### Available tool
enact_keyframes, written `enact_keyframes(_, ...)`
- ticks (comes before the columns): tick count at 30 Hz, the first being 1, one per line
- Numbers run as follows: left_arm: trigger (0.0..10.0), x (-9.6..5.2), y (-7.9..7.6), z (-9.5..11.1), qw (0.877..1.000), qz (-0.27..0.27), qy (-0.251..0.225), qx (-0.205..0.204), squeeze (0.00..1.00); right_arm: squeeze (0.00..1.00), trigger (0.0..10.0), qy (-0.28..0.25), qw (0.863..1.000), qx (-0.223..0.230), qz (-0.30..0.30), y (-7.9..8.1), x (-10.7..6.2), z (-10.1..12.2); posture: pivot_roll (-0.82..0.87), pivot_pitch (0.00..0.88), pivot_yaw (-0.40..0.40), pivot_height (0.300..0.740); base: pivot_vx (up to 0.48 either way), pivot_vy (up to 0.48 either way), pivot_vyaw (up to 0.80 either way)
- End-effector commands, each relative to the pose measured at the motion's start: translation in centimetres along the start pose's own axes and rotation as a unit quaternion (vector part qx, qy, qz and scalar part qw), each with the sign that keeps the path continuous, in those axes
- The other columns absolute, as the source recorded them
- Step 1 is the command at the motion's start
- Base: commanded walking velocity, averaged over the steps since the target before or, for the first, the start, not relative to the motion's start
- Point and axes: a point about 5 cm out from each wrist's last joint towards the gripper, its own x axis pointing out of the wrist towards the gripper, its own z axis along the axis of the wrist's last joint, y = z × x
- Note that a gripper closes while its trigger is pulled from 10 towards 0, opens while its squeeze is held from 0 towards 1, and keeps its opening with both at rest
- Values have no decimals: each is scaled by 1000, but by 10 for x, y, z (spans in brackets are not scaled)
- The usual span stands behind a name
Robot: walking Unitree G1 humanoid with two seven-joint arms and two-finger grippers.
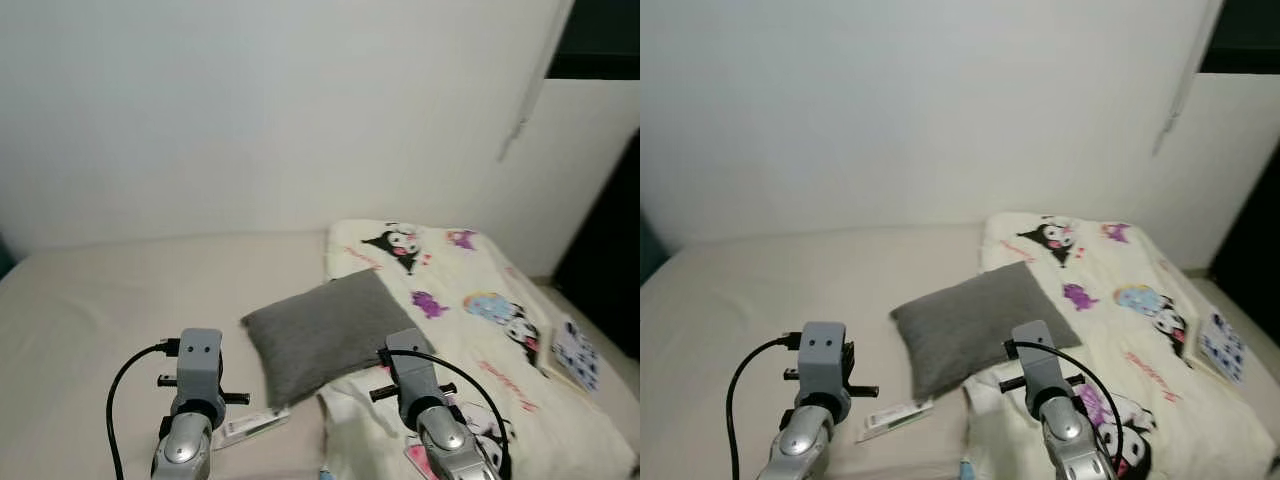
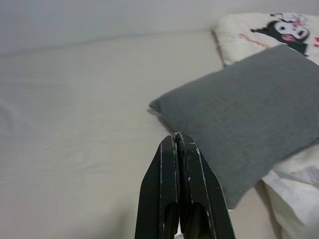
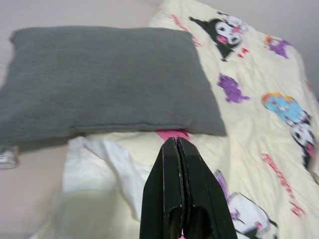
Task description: Clean up the room
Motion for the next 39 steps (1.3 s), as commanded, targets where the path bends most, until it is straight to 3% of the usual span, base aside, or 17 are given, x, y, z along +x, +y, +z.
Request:
enact_keyframes(1, 10000, -1, 3, -3, 1000, 1, 11, 0, 0, 0, 10000, 5, 1000, 0, 9, 5, 0, -1, -25, 36, -63, 740, 0, 0, 0)
enact_keyframes(7, 10000, -3, 5, -5, 1000, -12, 7, 20, 0, 0, 10000, 13, 1000, 11, 15, 4, -3, -8, -25, 39, -64, 740, 0, 0, 0)
enact_keyframes(29, 10000, -8, 4, -14, 998, -36, 21, 38, 0, 0, 10000, 11, 999, 16, 29, 4, -7, -11, -28, 48, -60, 653, 0, 0, 0)
enact_keyframes(39, 10000, -10, 1, -15, 997, -52, 22, 43, 0, 0, 10000, 13, 999, 24, 33, 5, -9, -13, -29, 49, -57, 648, 0, 0, 0)
